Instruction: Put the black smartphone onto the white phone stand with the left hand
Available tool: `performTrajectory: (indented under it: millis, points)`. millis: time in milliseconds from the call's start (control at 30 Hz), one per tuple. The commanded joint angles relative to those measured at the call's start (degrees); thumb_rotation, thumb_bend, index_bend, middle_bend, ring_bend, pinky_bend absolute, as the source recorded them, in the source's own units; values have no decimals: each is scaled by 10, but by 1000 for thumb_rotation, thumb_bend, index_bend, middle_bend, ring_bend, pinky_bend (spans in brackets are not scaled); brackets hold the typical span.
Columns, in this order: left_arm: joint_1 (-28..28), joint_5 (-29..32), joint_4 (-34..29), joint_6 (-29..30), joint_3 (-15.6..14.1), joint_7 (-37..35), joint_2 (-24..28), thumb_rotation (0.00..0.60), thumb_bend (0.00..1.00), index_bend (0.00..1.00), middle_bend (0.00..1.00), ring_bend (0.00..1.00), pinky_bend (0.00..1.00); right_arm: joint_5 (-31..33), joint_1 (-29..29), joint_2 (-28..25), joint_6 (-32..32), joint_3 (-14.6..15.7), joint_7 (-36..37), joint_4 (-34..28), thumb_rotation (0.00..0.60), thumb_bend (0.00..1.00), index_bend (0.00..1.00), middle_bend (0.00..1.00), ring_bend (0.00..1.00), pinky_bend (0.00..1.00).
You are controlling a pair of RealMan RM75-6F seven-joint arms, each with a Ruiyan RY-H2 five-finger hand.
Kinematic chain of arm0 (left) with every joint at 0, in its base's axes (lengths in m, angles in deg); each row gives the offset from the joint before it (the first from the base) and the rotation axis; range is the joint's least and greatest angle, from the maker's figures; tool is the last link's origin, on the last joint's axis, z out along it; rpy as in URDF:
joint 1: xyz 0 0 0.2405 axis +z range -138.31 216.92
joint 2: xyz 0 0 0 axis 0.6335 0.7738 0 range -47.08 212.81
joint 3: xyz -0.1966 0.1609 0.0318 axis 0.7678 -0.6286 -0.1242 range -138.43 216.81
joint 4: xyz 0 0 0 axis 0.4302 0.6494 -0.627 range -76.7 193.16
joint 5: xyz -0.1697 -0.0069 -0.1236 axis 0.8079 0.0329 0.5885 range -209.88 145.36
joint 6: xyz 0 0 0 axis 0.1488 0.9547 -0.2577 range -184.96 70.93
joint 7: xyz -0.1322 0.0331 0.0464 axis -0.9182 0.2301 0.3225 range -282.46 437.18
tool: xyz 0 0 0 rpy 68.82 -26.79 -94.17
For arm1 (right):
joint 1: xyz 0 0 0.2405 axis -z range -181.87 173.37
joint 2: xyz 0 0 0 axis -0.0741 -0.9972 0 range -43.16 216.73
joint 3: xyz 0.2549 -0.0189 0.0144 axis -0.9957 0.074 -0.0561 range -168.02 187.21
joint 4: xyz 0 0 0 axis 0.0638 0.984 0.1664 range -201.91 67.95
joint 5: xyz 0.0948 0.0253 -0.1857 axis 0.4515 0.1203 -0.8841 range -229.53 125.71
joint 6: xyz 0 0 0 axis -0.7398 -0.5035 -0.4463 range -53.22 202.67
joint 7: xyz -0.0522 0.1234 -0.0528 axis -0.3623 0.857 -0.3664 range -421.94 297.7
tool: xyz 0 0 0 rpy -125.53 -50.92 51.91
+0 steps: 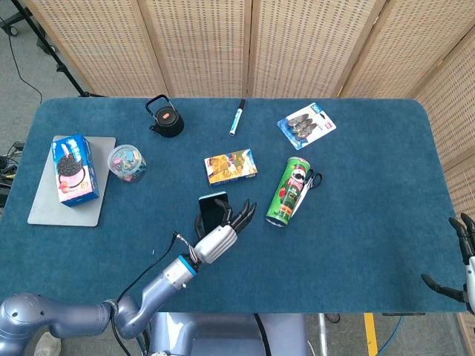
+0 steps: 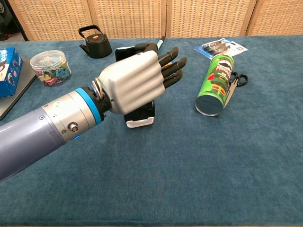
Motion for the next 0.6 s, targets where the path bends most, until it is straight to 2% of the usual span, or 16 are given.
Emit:
performTrajectory:
  millis: [33, 367, 600]
  points:
    - [1, 5, -36, 3, 12, -20, 19, 600, 0, 41, 0, 29, 426, 0, 0, 1, 1, 1, -2, 0, 600, 0, 0, 0, 0, 0]
    - [16, 33, -138, 24, 45, -38, 111, 600, 0, 41, 0, 17, 425, -3, -2, 5, 5, 4, -15, -1, 600, 0, 0, 0, 0, 0]
    - [44, 63, -183, 58, 66, -100, 178, 600, 0, 41, 0, 6, 384, -2, -3, 8, 6, 5, -21, -2, 600, 0, 0, 0, 0, 0]
